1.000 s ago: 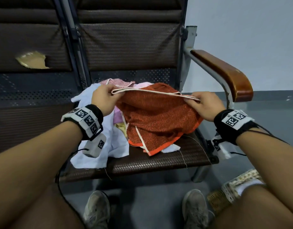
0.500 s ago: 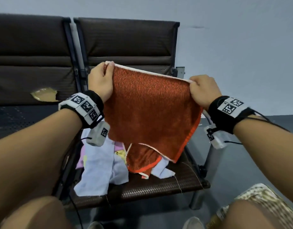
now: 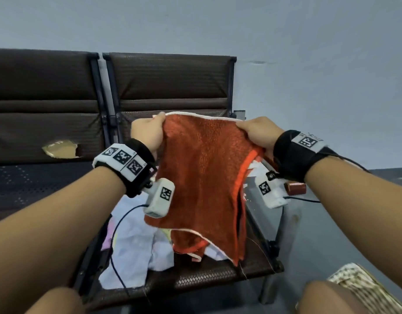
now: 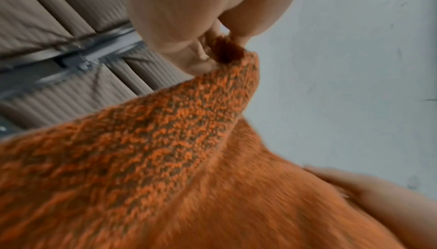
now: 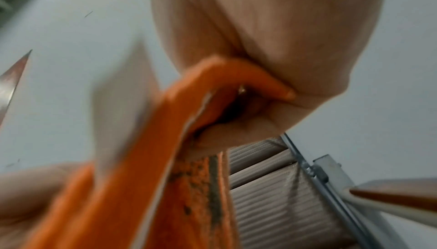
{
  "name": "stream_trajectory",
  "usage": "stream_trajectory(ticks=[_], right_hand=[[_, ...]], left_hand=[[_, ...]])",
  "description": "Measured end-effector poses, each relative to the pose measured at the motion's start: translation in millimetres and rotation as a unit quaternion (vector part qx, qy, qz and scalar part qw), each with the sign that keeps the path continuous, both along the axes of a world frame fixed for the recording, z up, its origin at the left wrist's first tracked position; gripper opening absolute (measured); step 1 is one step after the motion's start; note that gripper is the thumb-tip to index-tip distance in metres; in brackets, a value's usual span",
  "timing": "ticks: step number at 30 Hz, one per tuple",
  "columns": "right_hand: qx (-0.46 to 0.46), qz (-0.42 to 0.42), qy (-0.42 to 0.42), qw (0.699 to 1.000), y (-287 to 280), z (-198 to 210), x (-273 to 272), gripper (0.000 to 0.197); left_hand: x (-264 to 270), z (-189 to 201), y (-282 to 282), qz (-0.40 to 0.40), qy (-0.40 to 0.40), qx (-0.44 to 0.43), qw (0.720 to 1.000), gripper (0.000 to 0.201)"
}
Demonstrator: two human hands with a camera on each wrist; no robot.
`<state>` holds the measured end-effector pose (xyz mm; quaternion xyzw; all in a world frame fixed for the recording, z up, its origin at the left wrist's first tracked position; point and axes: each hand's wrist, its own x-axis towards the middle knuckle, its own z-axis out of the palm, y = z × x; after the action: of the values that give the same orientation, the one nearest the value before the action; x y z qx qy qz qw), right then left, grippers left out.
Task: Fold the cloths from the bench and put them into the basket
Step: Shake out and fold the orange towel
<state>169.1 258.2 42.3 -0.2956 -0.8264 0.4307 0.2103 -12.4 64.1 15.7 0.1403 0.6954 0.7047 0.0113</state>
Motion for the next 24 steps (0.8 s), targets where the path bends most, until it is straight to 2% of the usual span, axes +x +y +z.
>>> stream_trajectory(ticks=[2, 4, 7, 8, 10, 12, 14, 15, 16, 18, 19, 21, 22, 24], right_hand=[[-0.054, 0.008, 0.008, 0.998, -11, -3, -8, 0.024], [-0.093, 0.021, 0.025, 0.995, -24, -5, -14, 0.021], [-0.215, 0.061, 0.072, 0.972, -47, -9, -15, 0.042], [-0.226, 0.074, 0.068, 0.969, -52, -10, -13, 0.046], [-0.189, 0.084, 0.046, 0.977, -56, -15, -10, 0.03], [-0.149, 0.083, 0.033, 0.985, -55, -17, -7, 0.01], [-0.126, 0.101, 0.016, 0.987, -50, -17, -6, 0.018], [-0.126, 0.122, 0.007, 0.985, -48, -16, -5, 0.026], [-0.133, 0.147, 0.001, 0.98, -47, -14, -4, 0.035], [-0.132, 0.189, -0.004, 0.973, -43, -10, -3, 0.043], [-0.111, 0.201, -0.011, 0.973, -41, -8, -3, 0.039], [-0.023, 0.193, -0.014, 0.981, -34, -6, -5, 0.021], [0.021, 0.176, -0.008, 0.984, -28, -6, -5, 0.012], [0.078, 0.138, -0.018, 0.987, -11, -6, -5, 0.026]], left_hand=[[29, 1, 9, -0.068, -0.033, 0.044, 0.996, 0.045], [59, -1, 18, -0.157, -0.035, 0.058, 0.985, 0.039], [92, -8, 24, -0.249, -0.002, -0.003, 0.968, 0.029], [97, -10, 24, -0.266, 0.009, -0.033, 0.963, 0.026], [99, -11, 20, -0.297, -0.009, -0.062, 0.953, 0.021], [95, -10, 14, -0.309, -0.059, -0.048, 0.948, 0.023], [86, -12, 12, -0.239, -0.028, -0.035, 0.97, 0.018], [80, -13, 12, -0.195, 0.008, -0.029, 0.98, 0.021], [75, -15, 12, -0.172, 0.029, -0.021, 0.984, 0.035], [66, -16, 15, -0.239, -0.002, -0.002, 0.971, 0.061], [61, -16, 16, -0.299, -0.029, -0.003, 0.954, 0.064], [52, -13, 18, -0.39, -0.058, -0.039, 0.918, 0.051], [48, -13, 20, -0.404, -0.061, -0.051, 0.911, 0.041], [39, -16, 27, -0.392, -0.054, -0.05, 0.917, 0.032]])
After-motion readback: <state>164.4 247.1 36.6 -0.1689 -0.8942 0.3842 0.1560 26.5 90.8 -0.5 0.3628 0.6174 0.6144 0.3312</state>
